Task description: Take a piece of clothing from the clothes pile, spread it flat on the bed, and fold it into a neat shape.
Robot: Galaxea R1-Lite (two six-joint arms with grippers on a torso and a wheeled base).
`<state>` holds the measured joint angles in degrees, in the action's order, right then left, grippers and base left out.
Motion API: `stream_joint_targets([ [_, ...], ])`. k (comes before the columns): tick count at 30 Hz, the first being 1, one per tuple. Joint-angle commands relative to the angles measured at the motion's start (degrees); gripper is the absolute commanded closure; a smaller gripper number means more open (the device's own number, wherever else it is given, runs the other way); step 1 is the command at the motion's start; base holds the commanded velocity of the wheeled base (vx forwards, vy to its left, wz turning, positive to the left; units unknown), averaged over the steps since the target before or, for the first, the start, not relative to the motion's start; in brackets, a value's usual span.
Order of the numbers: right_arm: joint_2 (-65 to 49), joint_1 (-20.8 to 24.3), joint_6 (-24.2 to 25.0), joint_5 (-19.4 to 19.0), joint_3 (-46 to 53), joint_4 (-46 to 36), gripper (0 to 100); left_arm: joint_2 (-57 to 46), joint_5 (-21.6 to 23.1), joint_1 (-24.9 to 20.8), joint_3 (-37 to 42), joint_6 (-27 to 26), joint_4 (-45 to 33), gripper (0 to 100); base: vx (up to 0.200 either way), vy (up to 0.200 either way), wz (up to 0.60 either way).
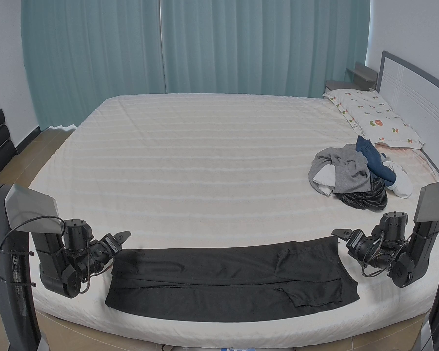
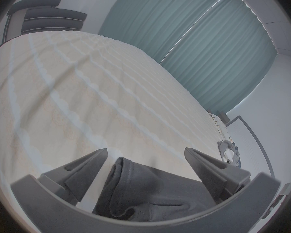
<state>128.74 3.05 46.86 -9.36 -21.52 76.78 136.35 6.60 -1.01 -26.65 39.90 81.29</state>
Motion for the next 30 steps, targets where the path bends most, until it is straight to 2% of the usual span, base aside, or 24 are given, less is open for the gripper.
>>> stream_joint_targets([
  [1,0.89,-0.41,0.07,-0.22,-0.54,0.04,0,1.99,0.35,0.05,-0.33,-0.09,0.01,0,0.000,0.000,0.00],
  [2,0.89,-0.41,0.07,-0.22,-0.54,0.13,0,2.43,0.44,0.05,-0.42,-0.17,0.01,100,0.000,0.000,0.00],
  [8,1.07,-0.50,0.07,-0.22,-0.63,0.13,0,3.92,0.79,0.13,-0.51,-0.79,0.10,100,0.000,0.000,0.00],
  [13,0.89,-1.38,0.16,-0.22,-2.39,0.04,0,5.24,-0.79,0.57,-1.74,-0.96,0.54,100,0.000,0.000,0.00],
  [16,1.95,-1.55,0.16,-0.31,-4.32,-0.05,0,5.15,-2.73,0.92,-1.65,0.62,0.63,100,0.000,0.000,0.00],
  [22,4.85,-1.64,0.16,-0.66,-6.78,0.22,0,4.80,-3.43,1.45,-1.12,5.19,0.89,100,0.000,0.000,0.00],
  [26,7.05,-1.20,0.16,-2.24,-7.66,0.48,0,4.62,-3.52,1.54,-1.04,6.24,1.42,100,0.000,0.000,0.00],
  [30,9.60,-1.03,0.25,-2.15,-10.12,0.74,0,4.62,-3.52,1.54,-0.95,6.24,1.42,100,0.000,0.000,0.00],
])
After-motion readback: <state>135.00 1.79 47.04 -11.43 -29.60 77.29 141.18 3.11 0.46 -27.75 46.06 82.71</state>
